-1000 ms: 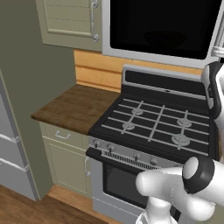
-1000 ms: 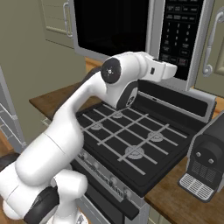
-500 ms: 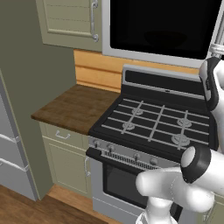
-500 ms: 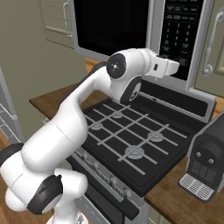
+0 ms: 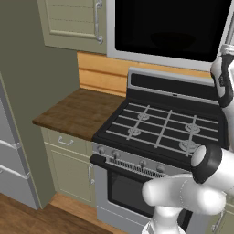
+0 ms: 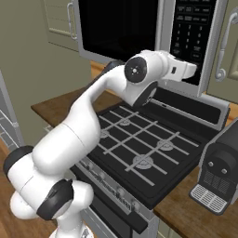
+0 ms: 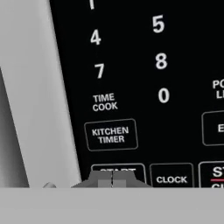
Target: Pick the eggplant from the sink and place it in the bowl. Then pick the bowl and place it in the microwave. Then close the microwave door and press the start button.
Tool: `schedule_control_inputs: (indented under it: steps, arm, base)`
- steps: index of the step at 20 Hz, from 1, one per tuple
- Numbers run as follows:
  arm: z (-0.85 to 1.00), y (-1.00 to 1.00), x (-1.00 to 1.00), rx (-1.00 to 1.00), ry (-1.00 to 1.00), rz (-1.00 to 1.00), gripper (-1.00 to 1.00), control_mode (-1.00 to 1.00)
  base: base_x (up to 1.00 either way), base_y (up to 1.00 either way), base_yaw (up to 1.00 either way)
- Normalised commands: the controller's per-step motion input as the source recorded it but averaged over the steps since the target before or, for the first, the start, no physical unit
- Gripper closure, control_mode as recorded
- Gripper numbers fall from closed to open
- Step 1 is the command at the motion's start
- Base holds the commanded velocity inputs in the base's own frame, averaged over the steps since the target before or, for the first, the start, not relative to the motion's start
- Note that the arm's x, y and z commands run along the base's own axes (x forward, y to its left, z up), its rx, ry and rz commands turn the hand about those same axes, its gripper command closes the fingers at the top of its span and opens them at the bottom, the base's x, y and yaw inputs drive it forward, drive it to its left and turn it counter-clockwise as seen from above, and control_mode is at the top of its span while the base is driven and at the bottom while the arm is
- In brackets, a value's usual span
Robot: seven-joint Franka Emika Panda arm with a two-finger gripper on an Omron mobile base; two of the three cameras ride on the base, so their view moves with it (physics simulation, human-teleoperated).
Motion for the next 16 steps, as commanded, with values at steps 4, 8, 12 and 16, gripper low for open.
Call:
schedule_control_inputs:
  steps: [4,8,12,16]
  arm:
    - [-0.01,-0.21,0.20,0.02,0.00,0.06,1.00,-1.00]
    - [-0.13,-0.09,0.54,0.05,0.00,0.06,1.00,-1.00]
    - [-0.01,0.00,-0.03,0.03,-0.02,0.03,1.00,-1.00]
    - [0.00,0.16,-0.94,0.00,-0.18,0.00,1.00,-1.00]
  base:
    - [0.00,0.00,0.00]
    - [0.00,0.00,0.00]
    - [0.00,0.00,0.00]
    - [0.00,0.00,0.00]
